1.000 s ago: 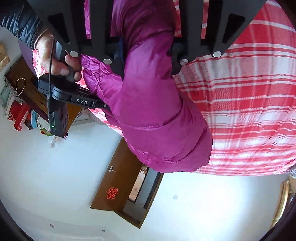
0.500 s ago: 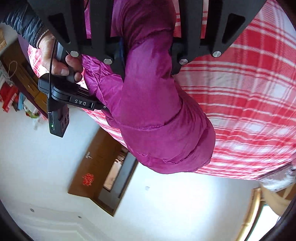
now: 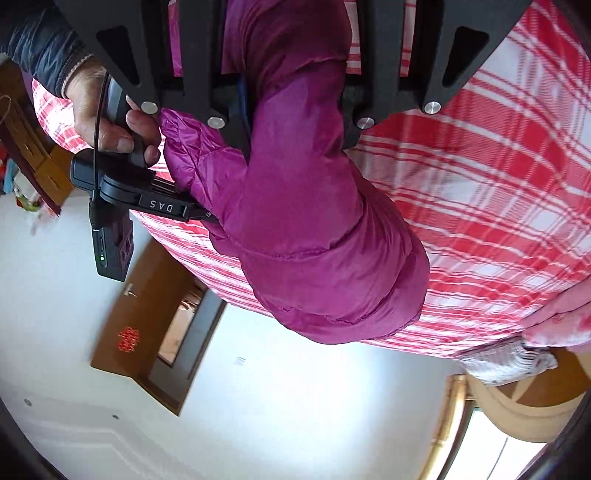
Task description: Fold large clothes
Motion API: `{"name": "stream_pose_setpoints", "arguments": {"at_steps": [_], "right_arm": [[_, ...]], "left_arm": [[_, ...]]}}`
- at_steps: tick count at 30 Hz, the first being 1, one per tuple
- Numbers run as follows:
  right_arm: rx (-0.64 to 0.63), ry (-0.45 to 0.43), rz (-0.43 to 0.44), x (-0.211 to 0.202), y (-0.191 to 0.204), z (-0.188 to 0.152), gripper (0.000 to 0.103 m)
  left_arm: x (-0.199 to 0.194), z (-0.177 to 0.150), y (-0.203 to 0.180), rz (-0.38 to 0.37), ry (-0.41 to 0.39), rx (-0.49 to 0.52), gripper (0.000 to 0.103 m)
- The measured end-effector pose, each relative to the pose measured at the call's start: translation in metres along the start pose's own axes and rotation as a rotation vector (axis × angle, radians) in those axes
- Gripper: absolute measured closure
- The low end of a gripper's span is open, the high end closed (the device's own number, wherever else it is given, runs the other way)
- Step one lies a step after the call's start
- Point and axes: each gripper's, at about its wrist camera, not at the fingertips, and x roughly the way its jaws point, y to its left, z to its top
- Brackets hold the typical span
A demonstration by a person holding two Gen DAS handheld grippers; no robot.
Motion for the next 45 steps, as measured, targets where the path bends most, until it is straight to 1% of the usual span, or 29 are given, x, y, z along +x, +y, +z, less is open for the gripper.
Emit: {"name": "stream_pose_setpoints", "arguments": {"at_steps": [5, 13, 20, 25, 26, 27, 28, 31, 34, 36, 39, 41, 43, 44, 45], "right_arm": [[-0.033, 0.04, 0.022, 0.03, 0.026, 0.0, 0.088], [-0.058, 0.104, 0.057, 0.068, 0.048, -0.003, 0.088], [-0.067, 0.139, 0.085, 0.087, 0.061, -0.006, 0.088], [-0.071, 0.167, 0.088, 0.1, 0.068, -0.008, 0.088], [-0.071, 0.171, 0.086, 0.102, 0.068, -0.009, 0.088], [-0.069, 0.175, 0.085, 0.103, 0.067, -0.009, 0.088], [-0.065, 0.18, 0.08, 0.105, 0.066, -0.01, 0.088], [-0.06, 0.188, 0.07, 0.107, 0.061, -0.013, 0.088], [-0.062, 0.192, 0.06, 0.108, 0.058, -0.015, 0.088], [-0.066, 0.195, 0.047, 0.11, 0.058, -0.017, 0.088], [-0.075, 0.199, 0.015, 0.111, 0.057, -0.017, 0.087], [-0.081, 0.19, -0.002, 0.108, 0.056, -0.018, 0.087], [-0.085, 0.191, -0.009, 0.108, 0.056, -0.019, 0.087], [-0.093, 0.197, -0.016, 0.109, 0.056, -0.02, 0.087], [-0.096, 0.201, -0.018, 0.111, 0.056, -0.021, 0.087]], "left_arm": [[-0.005, -0.002, 0.025, 0.046, -0.004, -0.034, 0.07], [-0.011, -0.007, 0.061, 0.097, 0.005, -0.076, 0.07], [-0.016, -0.01, 0.072, 0.132, 0.011, -0.085, 0.07], [-0.014, -0.015, 0.086, 0.152, 0.027, -0.115, 0.069], [-0.013, -0.016, 0.087, 0.157, 0.03, -0.119, 0.068], [-0.012, -0.017, 0.088, 0.169, 0.035, -0.121, 0.062], [-0.01, -0.019, 0.089, 0.193, 0.04, -0.123, 0.054], [-0.008, -0.021, 0.091, 0.213, 0.063, -0.164, 0.045], [-0.013, -0.017, 0.091, 0.224, 0.058, -0.195, 0.043], [-0.019, -0.014, 0.087, 0.238, 0.035, -0.184, 0.043], [-0.028, -0.01, 0.081, 0.284, -0.011, -0.154, 0.041], [-0.032, -0.009, 0.079, 0.347, -0.046, -0.121, 0.037], [-0.04, -0.006, 0.077, 0.43, -0.112, -0.088, 0.035], [-0.041, -0.003, 0.077, 0.466, -0.131, -0.073, 0.033], [-0.04, 0.0, 0.076, 0.49, -0.145, -0.055, 0.026]]}}
